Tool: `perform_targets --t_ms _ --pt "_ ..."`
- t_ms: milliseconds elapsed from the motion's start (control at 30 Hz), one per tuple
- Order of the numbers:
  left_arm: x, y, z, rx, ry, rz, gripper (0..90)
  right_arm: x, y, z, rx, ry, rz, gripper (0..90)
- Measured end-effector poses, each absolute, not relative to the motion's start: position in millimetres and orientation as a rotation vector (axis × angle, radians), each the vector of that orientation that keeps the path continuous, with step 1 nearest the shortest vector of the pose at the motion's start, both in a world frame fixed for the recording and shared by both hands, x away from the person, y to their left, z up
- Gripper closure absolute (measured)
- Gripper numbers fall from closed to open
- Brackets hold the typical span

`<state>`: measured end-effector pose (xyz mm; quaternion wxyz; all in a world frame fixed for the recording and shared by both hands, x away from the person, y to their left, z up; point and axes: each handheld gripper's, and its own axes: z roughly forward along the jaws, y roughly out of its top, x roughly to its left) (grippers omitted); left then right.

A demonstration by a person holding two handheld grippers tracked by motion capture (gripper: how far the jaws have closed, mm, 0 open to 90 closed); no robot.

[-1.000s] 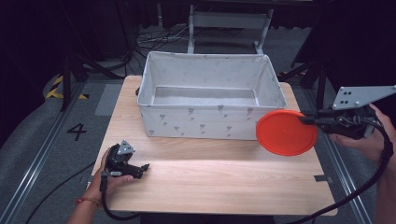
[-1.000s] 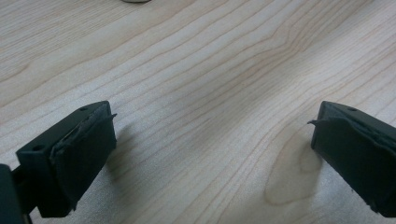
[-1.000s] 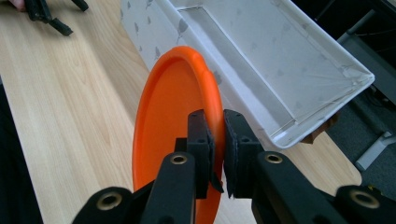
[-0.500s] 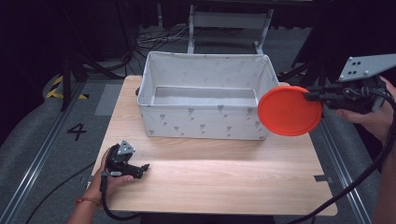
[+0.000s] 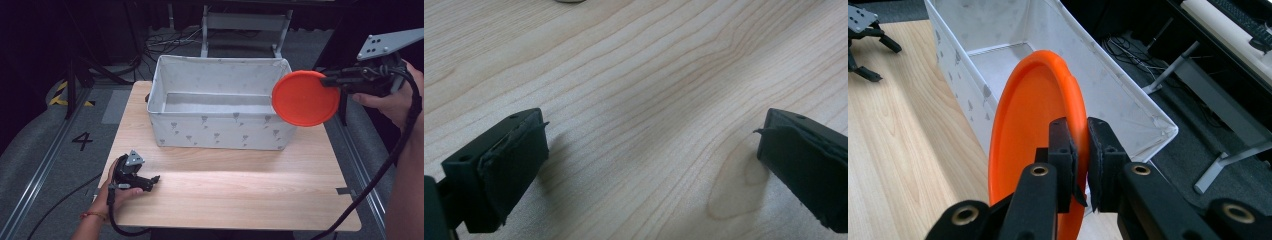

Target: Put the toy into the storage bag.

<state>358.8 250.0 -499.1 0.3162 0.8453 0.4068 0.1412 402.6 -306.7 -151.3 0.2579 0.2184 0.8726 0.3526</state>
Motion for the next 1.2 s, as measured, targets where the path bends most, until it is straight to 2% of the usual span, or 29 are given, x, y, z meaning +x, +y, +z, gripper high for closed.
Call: perform_targets --t_ms 633,1200 --pt "359.0 250.0 -499.1 2.226 1.070 0.370 0.2 472.8 -269.9 -169.9 0.567 2.408 0.910 82.2" --pt "359.1 250.3 -499.1 2.228 1.065 0.368 0.2 503.0 -261.3 -196.8 0.580 2.418 0.869 82.1"
